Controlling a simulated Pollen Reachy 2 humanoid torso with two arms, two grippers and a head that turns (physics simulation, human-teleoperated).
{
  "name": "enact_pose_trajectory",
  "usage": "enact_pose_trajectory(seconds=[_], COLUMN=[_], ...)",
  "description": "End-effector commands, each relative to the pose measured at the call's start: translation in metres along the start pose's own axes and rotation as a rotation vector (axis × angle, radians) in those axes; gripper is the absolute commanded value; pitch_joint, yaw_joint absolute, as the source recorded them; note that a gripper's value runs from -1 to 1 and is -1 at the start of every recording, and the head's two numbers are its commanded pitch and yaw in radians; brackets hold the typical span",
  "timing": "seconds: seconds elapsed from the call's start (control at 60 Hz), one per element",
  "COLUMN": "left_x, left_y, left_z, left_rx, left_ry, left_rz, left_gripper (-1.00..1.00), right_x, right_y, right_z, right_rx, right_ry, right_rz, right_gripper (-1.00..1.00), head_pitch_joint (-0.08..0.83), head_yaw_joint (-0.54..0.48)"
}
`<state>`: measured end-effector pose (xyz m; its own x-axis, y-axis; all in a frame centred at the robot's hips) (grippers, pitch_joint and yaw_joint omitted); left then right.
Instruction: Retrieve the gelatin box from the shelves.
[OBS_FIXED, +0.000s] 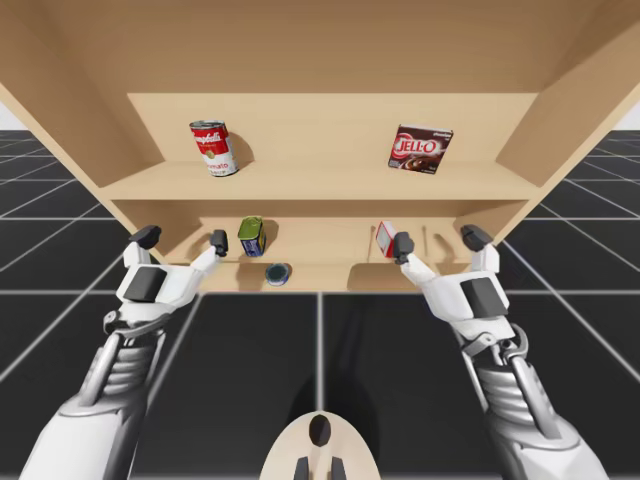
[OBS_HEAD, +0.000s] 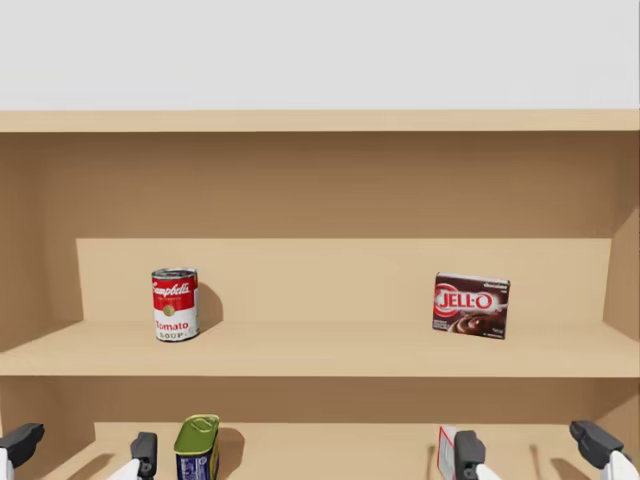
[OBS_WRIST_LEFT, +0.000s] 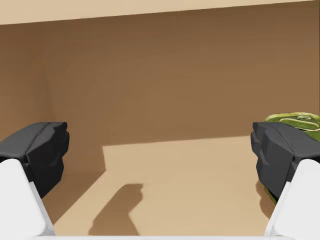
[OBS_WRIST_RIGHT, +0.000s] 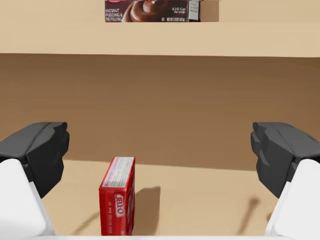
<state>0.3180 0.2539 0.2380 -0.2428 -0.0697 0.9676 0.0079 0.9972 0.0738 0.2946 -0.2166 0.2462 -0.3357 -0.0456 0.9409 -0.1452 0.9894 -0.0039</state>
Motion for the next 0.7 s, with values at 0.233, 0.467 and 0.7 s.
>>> enact_pose_trajectory(seconds=[0.233, 0.467, 0.7], left_x=[-0.0004, -0.0012, -0.0015], left_y=[0.0001, 0.0005, 0.0013], left_z=[0.0013, 0.0016, 0.0015], left_rx=[0.0, -0.002, -0.005], left_ry=[-0.006, -0.008, -0.01], left_rz=[0.001, 0.001, 0.001], left_gripper=[-1.0, -1.0, -1.0], right_x=[-0.0022, -0.0022, -0.0026], right_y=[0.0046, 0.0029, 0.0027], right_z=[-0.0013, -0.002, -0.0023], right_rx=[0.008, 0.002, 0.005], right_ry=[0.034, 0.026, 0.024], right_rz=[-0.056, -0.059, -0.056], right_gripper=[-1.0, -1.0, -1.0], head_pitch_joint=[0.089, 0.235, 0.327], head_yaw_joint=[0.02, 0.0, -0.07])
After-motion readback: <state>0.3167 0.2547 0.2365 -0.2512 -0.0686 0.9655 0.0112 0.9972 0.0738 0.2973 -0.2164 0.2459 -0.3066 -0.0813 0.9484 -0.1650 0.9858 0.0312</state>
